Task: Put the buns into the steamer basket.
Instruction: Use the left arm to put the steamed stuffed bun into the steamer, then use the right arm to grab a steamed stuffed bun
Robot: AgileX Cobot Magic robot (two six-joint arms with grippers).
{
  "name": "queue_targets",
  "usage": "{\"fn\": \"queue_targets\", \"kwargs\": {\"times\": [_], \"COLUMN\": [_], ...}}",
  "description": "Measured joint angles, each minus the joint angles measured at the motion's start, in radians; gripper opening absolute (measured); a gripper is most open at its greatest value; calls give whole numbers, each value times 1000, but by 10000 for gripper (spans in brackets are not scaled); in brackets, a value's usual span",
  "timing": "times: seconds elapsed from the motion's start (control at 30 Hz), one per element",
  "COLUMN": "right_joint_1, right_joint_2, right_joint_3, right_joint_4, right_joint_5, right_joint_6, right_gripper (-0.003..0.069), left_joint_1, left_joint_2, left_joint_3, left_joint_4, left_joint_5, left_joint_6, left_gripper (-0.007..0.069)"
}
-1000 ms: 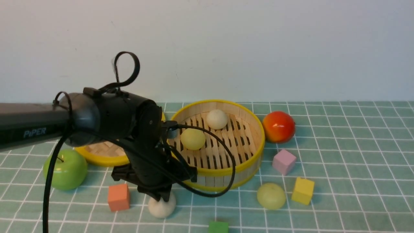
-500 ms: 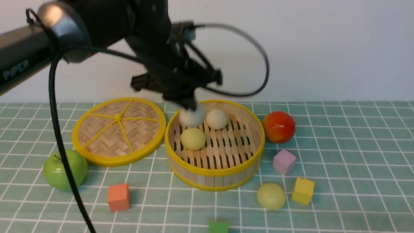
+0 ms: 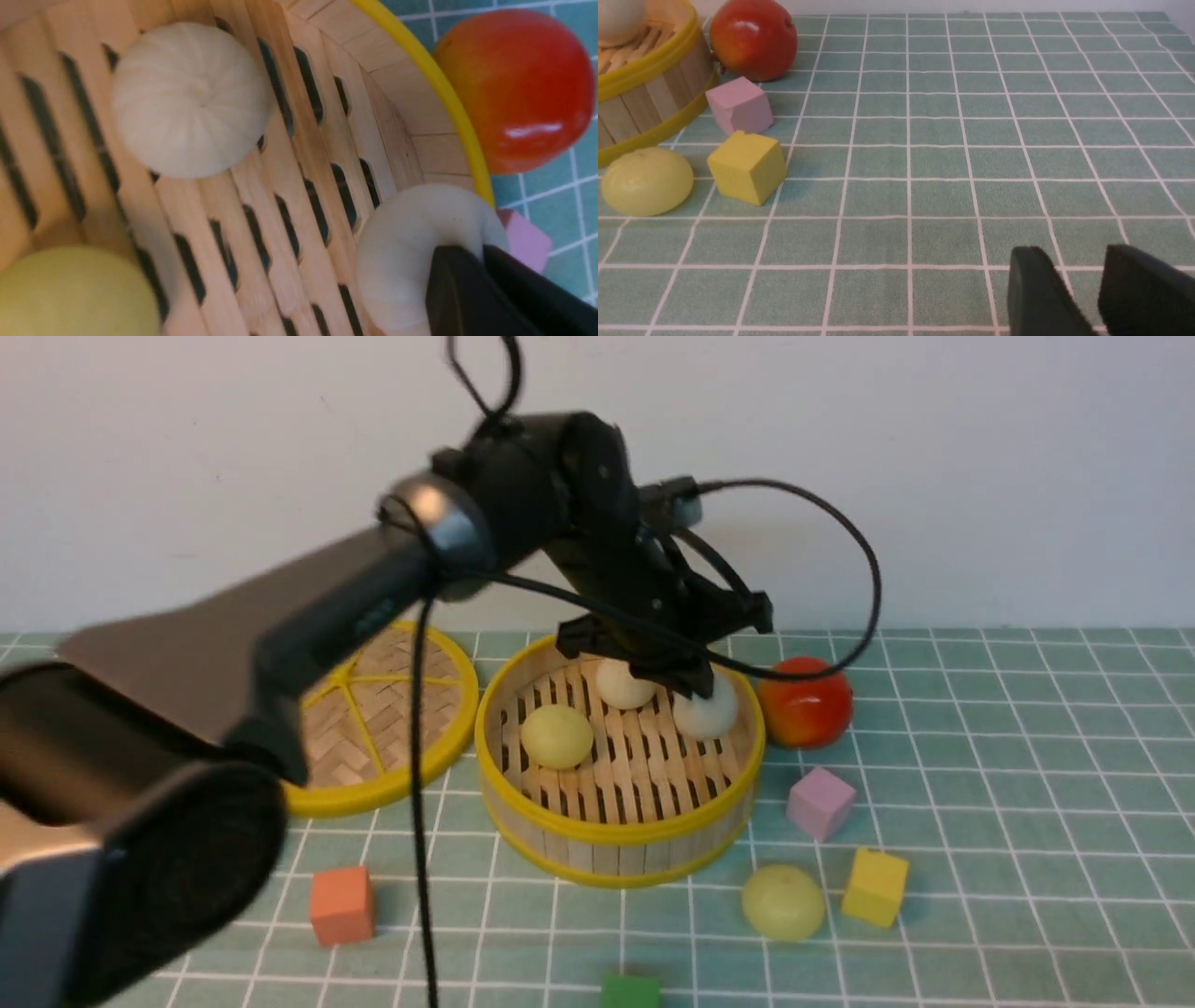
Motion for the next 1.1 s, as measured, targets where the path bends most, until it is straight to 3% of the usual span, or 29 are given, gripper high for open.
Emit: {"fn": "queue_targets", "kwargs": {"times": [0.23,0.43,0.6,0.73,0.83,1.1], "right_joint_1": [0,0,0,0,0,0], "right_joint_2": [0,0,0,0,0,0], "right_joint_3": [0,0,0,0,0,0], "right_joint_4": [0,0,0,0,0,0], "right_joint_5": [0,0,0,0,0,0], "right_joint_6": [0,0,0,0,0,0], "right_gripper": [239,239,239,239,239,239], "left_joint_1": [-6,-5,-5,-5,-5,-5], "left_joint_2": [65,74,70,18,-51,-367], "left_joint_3": [-49,-49,-50,-50,-50,-42], "left_joint_4": [95,102,100,129,172,373], "left_joint_5": [42,32,36,64,120,296], "left_joint_6": [-116,-171,-189,-189,-175,-93], "left_gripper": [4,36,130,290,365,402]}}
